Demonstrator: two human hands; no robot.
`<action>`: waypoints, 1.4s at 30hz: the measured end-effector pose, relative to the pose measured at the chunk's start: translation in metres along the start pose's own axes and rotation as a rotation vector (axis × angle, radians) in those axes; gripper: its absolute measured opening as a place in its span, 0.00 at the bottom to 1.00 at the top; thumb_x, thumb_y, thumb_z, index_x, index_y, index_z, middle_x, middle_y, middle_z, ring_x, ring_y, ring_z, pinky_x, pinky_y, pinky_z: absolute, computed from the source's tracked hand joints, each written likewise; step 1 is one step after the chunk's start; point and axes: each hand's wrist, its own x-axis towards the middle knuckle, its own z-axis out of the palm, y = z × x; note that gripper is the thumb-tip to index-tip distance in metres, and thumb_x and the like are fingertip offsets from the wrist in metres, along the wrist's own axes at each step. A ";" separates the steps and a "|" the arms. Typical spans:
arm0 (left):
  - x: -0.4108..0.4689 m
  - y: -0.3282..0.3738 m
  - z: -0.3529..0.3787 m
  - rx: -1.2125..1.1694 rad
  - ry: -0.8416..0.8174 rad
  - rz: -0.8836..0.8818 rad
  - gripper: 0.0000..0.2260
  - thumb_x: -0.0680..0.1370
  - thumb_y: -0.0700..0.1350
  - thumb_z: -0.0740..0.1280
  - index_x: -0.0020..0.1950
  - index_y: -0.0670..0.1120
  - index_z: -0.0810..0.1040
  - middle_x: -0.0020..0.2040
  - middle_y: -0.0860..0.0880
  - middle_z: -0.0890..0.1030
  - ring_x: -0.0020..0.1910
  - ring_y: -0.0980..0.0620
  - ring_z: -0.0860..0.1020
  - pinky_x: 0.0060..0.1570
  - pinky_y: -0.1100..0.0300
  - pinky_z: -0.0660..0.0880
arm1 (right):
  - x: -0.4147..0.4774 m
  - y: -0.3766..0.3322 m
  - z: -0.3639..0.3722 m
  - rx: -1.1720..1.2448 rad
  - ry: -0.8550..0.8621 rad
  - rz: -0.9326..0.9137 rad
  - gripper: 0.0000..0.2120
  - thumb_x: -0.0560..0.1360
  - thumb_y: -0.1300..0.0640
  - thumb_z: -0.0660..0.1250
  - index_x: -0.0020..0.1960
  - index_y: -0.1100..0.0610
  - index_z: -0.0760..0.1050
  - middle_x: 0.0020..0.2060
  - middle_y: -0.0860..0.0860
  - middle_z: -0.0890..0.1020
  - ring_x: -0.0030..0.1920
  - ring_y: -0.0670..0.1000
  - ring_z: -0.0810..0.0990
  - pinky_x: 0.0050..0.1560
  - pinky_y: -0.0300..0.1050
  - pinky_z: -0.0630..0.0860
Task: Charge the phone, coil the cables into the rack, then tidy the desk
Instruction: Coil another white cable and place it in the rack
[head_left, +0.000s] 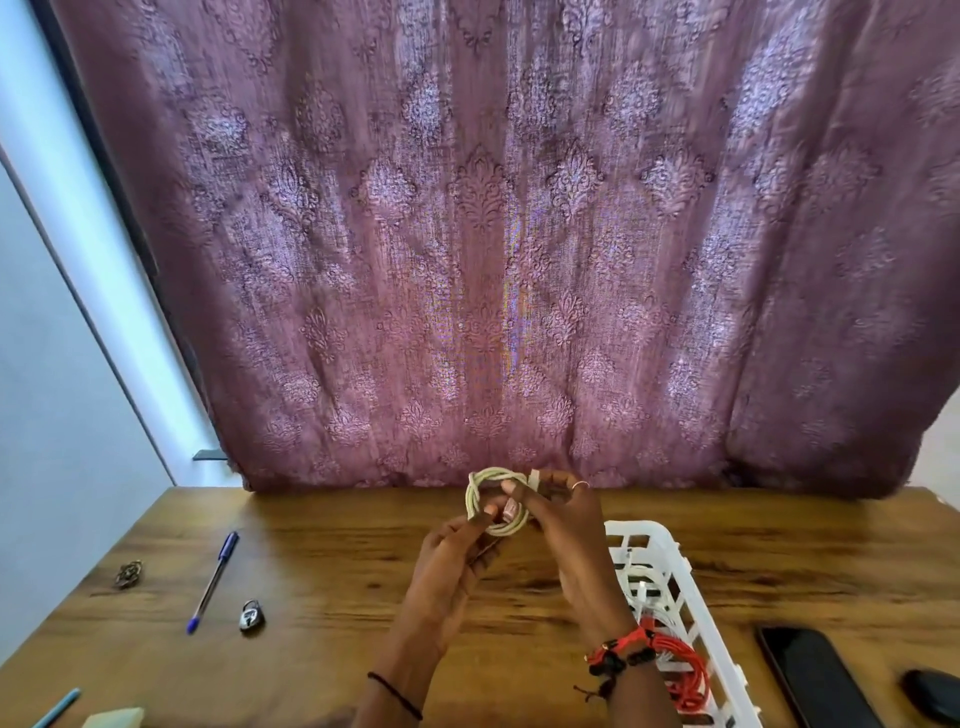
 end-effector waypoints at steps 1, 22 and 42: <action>-0.001 -0.001 0.001 -0.006 -0.024 -0.003 0.07 0.72 0.40 0.67 0.44 0.40 0.84 0.46 0.43 0.84 0.43 0.53 0.83 0.45 0.61 0.78 | 0.000 0.000 0.000 0.025 -0.016 0.026 0.19 0.62 0.56 0.79 0.48 0.59 0.77 0.40 0.54 0.84 0.42 0.50 0.83 0.42 0.43 0.77; 0.015 0.025 -0.028 1.158 -0.220 0.577 0.12 0.77 0.43 0.65 0.57 0.55 0.80 0.49 0.60 0.82 0.49 0.64 0.79 0.49 0.67 0.73 | -0.002 -0.002 -0.020 -0.102 -0.501 0.171 0.26 0.65 0.54 0.77 0.60 0.51 0.72 0.52 0.57 0.83 0.56 0.53 0.80 0.56 0.43 0.75; 0.004 0.011 -0.012 1.315 0.217 0.810 0.08 0.78 0.39 0.60 0.56 0.42 0.74 0.49 0.46 0.79 0.42 0.42 0.79 0.31 0.53 0.71 | -0.009 -0.013 -0.014 0.166 -0.471 0.073 0.28 0.63 0.67 0.75 0.60 0.57 0.71 0.47 0.61 0.84 0.49 0.56 0.82 0.51 0.48 0.79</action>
